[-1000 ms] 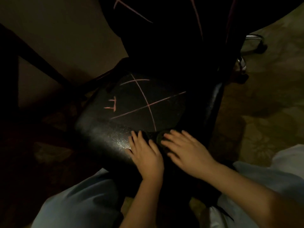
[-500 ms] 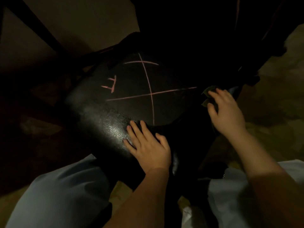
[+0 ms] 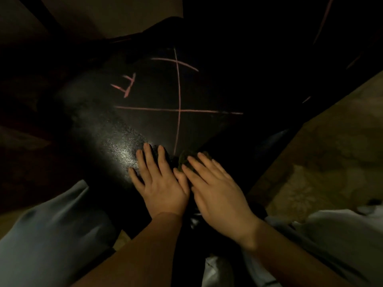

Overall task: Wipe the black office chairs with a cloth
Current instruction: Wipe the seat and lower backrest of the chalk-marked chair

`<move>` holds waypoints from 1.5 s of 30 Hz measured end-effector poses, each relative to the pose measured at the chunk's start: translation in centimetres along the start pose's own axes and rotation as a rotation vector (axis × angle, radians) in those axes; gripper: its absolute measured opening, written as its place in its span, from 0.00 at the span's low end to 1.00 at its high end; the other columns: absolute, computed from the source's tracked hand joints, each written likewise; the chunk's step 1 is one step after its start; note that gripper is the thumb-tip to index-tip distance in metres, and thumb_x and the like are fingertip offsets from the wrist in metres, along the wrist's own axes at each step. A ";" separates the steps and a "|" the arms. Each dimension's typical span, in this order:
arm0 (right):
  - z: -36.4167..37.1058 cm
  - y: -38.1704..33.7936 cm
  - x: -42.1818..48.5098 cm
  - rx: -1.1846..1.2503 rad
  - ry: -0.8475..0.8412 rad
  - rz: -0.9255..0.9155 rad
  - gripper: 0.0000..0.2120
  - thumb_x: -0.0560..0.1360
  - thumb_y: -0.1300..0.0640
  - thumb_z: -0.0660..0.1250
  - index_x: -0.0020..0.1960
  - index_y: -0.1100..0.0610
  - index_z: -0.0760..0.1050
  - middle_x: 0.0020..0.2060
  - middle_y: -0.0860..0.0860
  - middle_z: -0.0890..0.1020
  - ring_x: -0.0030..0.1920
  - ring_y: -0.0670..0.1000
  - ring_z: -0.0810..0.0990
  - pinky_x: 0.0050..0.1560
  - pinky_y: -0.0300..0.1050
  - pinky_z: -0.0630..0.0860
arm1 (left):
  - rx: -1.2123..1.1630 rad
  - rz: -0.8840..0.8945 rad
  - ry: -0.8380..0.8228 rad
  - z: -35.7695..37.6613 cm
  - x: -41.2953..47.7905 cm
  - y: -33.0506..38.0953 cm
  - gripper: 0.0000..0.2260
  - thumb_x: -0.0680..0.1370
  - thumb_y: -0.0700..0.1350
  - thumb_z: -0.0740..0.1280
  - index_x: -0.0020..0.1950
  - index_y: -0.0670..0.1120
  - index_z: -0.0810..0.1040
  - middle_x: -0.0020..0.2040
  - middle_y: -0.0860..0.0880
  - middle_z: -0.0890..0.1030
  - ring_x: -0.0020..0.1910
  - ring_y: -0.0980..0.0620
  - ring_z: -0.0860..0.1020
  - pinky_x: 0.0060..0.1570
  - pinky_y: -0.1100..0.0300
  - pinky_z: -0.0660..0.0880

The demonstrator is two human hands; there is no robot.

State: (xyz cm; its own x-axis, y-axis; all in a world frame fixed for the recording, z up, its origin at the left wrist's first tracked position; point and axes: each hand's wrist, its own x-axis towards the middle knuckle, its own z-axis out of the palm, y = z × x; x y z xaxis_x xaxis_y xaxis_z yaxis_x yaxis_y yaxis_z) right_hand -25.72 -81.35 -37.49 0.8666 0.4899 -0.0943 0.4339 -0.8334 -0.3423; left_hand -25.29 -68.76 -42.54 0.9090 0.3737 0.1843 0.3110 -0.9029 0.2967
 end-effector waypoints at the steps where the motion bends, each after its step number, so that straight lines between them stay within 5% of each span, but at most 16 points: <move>1: -0.1 0.4 0.2 0.009 0.001 -0.002 0.24 0.76 0.53 0.53 0.72 0.51 0.69 0.72 0.49 0.70 0.75 0.50 0.61 0.74 0.50 0.57 | 0.013 0.003 0.009 0.1 0.0 0.0 0.27 0.75 0.49 0.53 0.72 0.43 0.68 0.76 0.40 0.62 0.76 0.42 0.56 0.72 0.39 0.49; 12: -3.9 11.1 3.7 0.050 0.209 0.488 0.22 0.80 0.53 0.55 0.74 0.54 0.67 0.74 0.54 0.66 0.75 0.54 0.60 0.75 0.55 0.53 | 0.073 0.001 -0.003 0.1 -0.1 0.1 0.27 0.74 0.49 0.54 0.73 0.43 0.65 0.77 0.40 0.60 0.77 0.41 0.55 0.73 0.39 0.48; 18: -4.5 11.6 4.1 0.076 0.203 0.593 0.22 0.82 0.56 0.56 0.76 0.55 0.62 0.76 0.53 0.61 0.77 0.53 0.53 0.76 0.53 0.53 | 0.073 0.000 -0.011 0.0 0.0 0.2 0.28 0.74 0.49 0.53 0.74 0.43 0.65 0.77 0.40 0.59 0.77 0.41 0.54 0.73 0.40 0.46; 22: -3.5 8.8 4.5 -0.019 0.180 0.528 0.22 0.80 0.58 0.57 0.74 0.57 0.66 0.74 0.55 0.65 0.76 0.57 0.58 0.76 0.54 0.55 | 0.079 0.010 -0.009 0.1 0.1 0.0 0.28 0.74 0.49 0.54 0.73 0.42 0.65 0.77 0.40 0.60 0.77 0.42 0.54 0.73 0.39 0.48; 26: -1.9 3.6 4.1 -0.007 0.097 0.229 0.25 0.72 0.58 0.55 0.67 0.59 0.74 0.68 0.57 0.74 0.71 0.60 0.68 0.71 0.57 0.62 | 0.096 0.029 0.007 0.3 0.3 -0.3 0.28 0.73 0.48 0.54 0.73 0.42 0.67 0.76 0.39 0.61 0.76 0.41 0.55 0.72 0.39 0.49; 29: -0.8 -0.3 3.8 0.072 0.021 0.016 0.25 0.75 0.54 0.50 0.66 0.55 0.76 0.67 0.52 0.75 0.72 0.55 0.67 0.74 0.51 0.57 | 0.072 0.031 -0.003 0.3 0.5 -0.6 0.27 0.74 0.49 0.53 0.73 0.43 0.64 0.76 0.39 0.61 0.76 0.43 0.53 0.71 0.42 0.47; 36: -0.9 0.6 3.9 0.080 -0.006 -0.032 0.25 0.75 0.52 0.49 0.68 0.49 0.74 0.70 0.46 0.72 0.74 0.49 0.62 0.74 0.50 0.52 | 0.085 0.027 -0.025 0.3 0.4 -0.6 0.28 0.74 0.50 0.53 0.73 0.44 0.63 0.76 0.40 0.60 0.76 0.43 0.53 0.72 0.41 0.47; 41: -2.5 7.2 4.5 0.060 0.150 0.249 0.26 0.74 0.55 0.51 0.69 0.52 0.73 0.70 0.51 0.72 0.73 0.54 0.66 0.72 0.60 0.59 | 0.080 0.017 -0.056 0.0 0.3 -0.4 0.28 0.75 0.50 0.52 0.75 0.45 0.62 0.78 0.41 0.58 0.77 0.43 0.51 0.73 0.40 0.46; 45: -4.0 11.3 4.2 0.110 0.267 0.491 0.23 0.78 0.56 0.53 0.72 0.53 0.69 0.73 0.53 0.68 0.75 0.54 0.61 0.75 0.55 0.53 | 0.076 0.012 -0.075 -0.1 0.3 -0.3 0.27 0.75 0.50 0.52 0.74 0.44 0.62 0.78 0.42 0.57 0.78 0.44 0.50 0.74 0.40 0.45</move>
State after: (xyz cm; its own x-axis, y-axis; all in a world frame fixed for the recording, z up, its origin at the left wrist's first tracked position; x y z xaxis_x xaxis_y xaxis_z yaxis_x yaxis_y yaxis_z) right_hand -16.22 -89.74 -38.04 0.9986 -0.0418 -0.0322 -0.0514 -0.9085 -0.4148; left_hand -25.16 -68.34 -42.51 0.9301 0.3483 0.1163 0.3174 -0.9218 0.2225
